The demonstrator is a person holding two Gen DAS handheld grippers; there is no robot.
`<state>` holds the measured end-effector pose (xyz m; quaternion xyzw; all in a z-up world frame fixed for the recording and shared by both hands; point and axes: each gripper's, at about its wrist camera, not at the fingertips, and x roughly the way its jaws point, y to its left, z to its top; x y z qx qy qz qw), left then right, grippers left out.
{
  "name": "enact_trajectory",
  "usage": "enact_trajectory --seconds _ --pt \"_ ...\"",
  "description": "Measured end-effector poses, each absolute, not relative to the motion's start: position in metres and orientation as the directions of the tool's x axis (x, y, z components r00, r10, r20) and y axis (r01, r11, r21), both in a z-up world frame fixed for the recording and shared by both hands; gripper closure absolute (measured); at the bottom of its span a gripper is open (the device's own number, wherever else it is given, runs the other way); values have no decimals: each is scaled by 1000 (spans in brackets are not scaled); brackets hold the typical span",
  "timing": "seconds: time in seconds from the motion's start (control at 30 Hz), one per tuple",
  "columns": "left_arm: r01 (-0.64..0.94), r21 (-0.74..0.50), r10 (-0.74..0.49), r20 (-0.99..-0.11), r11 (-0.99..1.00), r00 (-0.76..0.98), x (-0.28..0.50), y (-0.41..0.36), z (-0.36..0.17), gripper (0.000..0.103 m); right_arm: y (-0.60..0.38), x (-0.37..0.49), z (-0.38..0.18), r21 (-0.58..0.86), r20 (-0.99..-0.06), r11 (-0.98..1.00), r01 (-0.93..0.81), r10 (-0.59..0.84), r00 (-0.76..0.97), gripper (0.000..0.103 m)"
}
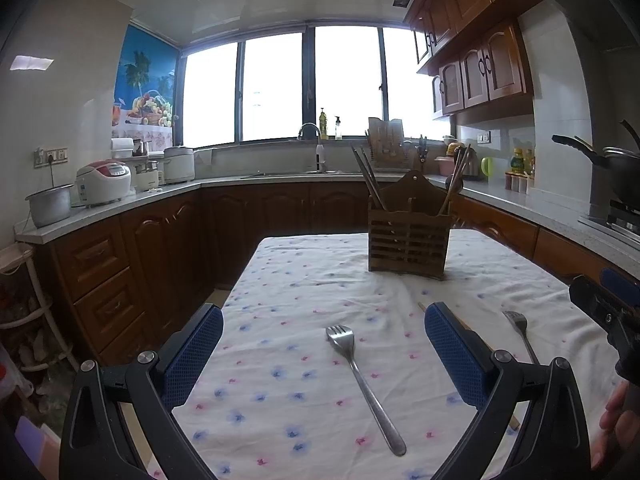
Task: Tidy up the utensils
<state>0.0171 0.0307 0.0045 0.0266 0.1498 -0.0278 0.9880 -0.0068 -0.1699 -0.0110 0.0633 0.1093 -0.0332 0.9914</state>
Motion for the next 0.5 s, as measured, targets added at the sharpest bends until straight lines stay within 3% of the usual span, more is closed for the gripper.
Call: enact_trajectory --seconds 0.5 --pt "70 50 -52 -301 996 952 17 31 4 1 -169 -6 -5 118 -210 990 75 -49 977 0"
